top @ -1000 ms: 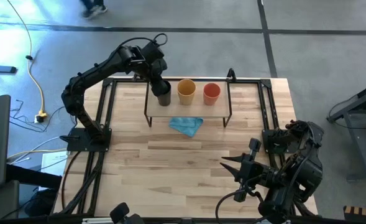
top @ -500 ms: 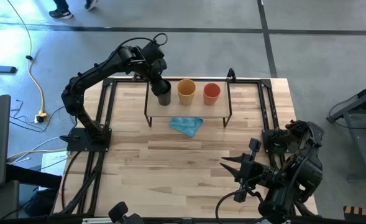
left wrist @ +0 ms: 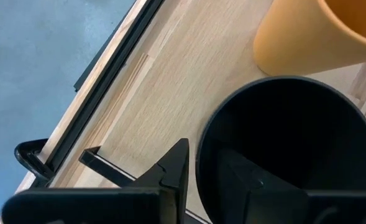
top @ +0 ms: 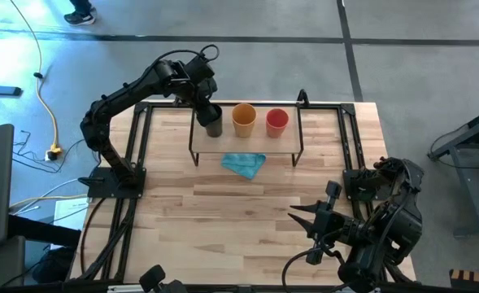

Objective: Stack small to large cups/mugs on shelf
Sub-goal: Put the black cup on the shelf, then return to Home Position

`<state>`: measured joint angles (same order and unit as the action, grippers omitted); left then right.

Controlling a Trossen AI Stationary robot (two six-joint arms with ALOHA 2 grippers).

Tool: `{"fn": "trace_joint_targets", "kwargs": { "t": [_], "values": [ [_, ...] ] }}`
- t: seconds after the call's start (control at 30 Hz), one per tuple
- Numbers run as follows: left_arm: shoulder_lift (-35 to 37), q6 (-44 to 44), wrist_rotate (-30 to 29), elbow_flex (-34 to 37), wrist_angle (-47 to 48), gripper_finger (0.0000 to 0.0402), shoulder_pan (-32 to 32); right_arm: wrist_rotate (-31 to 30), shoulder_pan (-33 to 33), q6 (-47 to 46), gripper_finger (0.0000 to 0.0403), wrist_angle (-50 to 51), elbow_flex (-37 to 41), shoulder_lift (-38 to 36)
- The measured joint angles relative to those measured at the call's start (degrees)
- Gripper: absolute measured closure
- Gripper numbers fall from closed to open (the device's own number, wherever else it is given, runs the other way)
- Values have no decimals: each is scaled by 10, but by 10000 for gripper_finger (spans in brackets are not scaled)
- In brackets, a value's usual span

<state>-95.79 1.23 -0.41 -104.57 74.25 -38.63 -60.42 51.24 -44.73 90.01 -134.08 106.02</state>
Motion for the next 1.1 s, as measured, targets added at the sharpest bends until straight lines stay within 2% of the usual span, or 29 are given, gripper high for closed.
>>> {"fn": "trace_joint_targets", "kwargs": {
  "t": [0.73, 1.1],
  "values": [
    [6, 0, 31, 0, -11, 346, 0, 0, 0, 8, 334, 0, 0, 0],
    [67, 0, 44, 0, -24, 346, 0, 0, 0, 26, 334, 0, 0, 0]
  ]
}}
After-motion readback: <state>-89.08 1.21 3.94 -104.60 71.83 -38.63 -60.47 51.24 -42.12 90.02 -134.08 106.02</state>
